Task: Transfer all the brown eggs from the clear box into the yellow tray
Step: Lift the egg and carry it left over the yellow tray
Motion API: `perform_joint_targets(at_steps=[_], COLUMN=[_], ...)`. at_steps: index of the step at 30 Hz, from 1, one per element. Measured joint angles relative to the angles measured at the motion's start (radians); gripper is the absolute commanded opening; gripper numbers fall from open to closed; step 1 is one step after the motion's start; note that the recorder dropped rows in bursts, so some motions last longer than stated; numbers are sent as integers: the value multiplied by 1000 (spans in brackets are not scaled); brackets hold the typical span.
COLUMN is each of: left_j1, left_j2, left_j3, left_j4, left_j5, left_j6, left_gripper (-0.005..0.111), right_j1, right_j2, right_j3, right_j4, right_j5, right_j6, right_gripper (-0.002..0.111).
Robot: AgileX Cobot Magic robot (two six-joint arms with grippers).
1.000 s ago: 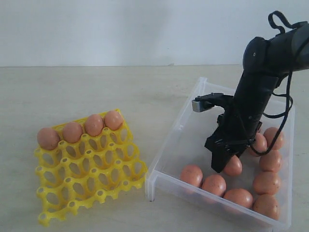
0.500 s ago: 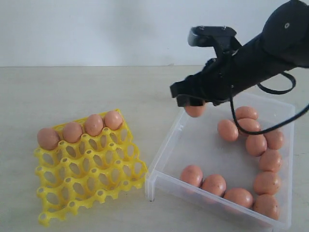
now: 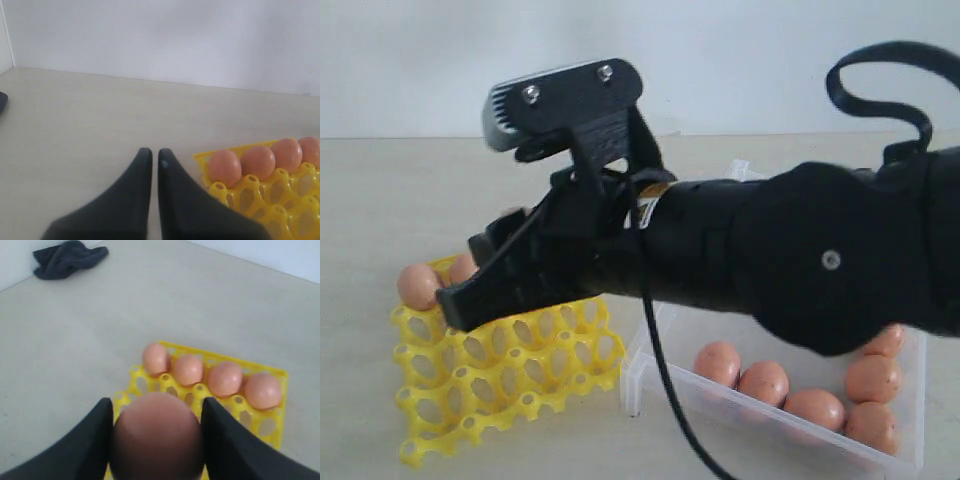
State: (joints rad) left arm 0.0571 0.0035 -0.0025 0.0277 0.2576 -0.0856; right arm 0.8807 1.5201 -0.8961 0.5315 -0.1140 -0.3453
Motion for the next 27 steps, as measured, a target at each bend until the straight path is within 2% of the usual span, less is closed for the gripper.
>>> perform_joint_targets(at_steps=[4,8,12,15,18,22,27], left_j1=[0,0,0,0,0,0,0], left_j2=[0,0,0,0,0,0,0], left_j3=[0,0,0,0,0,0,0], left_j4=[0,0,0,0,0,0,0], left_j5=[0,0,0,0,0,0,0], left_j6=[0,0,0,0,0,0,0], left_gripper=[4,4,4,4,4,4,4], right_j1=[58,67,65,65,65,63,62], right_j2=[10,11,11,11,11,11,53], right_j3=[0,2,-23,-93,-198,-239,-241], right_j4=[-42,-192,-260,-263,-268,-318,-655], right_j5=[-12,-100,-312,-349,-365,-365,-352], right_j6=[-1,-62,-386,-507,-169,193,644], right_gripper=[0,0,0,0,0,0,0])
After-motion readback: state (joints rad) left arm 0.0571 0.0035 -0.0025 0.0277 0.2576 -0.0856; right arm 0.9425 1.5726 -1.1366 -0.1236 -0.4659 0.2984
